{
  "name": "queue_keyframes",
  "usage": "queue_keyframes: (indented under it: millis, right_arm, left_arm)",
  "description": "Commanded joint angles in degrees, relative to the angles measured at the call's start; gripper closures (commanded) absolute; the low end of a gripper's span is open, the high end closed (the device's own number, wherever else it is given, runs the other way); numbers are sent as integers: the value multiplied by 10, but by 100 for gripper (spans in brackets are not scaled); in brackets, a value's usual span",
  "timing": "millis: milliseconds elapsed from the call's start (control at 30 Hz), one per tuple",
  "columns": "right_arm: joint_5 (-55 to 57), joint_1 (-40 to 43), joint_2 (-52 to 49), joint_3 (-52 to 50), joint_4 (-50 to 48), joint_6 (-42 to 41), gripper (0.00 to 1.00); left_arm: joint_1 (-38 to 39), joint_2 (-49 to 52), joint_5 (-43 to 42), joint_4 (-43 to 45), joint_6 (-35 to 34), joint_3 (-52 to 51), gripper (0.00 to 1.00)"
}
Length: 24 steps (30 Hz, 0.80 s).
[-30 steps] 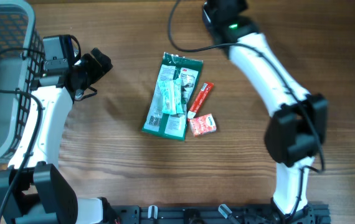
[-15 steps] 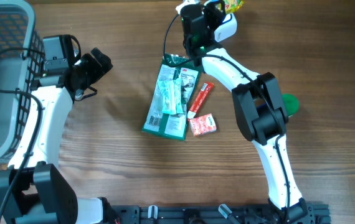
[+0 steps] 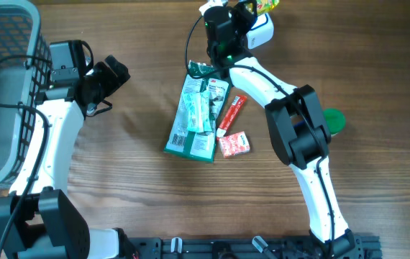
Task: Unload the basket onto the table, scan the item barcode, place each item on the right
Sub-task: 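Carry the Vim bottle with the right gripper up to the white scanner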
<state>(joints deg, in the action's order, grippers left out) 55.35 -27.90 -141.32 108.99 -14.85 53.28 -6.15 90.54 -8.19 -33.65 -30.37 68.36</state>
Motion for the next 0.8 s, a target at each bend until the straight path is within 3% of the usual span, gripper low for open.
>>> queue_keyframes:
  millis: [0,100,133,333,433,567,767]
  right_arm:
    - [100,-2,89,9,-5,-28,93]
    - [122,-8,161,9,84,-104,96]
    - [91,-12,197,9,162,-163,95]
    - [-220,8,366,9,553,-535,94]
    - [-333,42,412,9,676,-657,94]
    - [-394,103,422,7,788,-685,90]
    - [-457,189,422,-36,854,-685,88]
  left_arm:
    - [-1,2,3,0,-5,3,0]
    - [-1,2,3,0,-5,3,0]
    - [-1,2,3,0,-5,3,0]
    - [-1,2,3,0,-5,3,0]
    - [-1,2,3,0,-5,3,0]
    - [-1,2,3,0,-5,3,0]
    - [-1,2,3,0,-5,3,0]
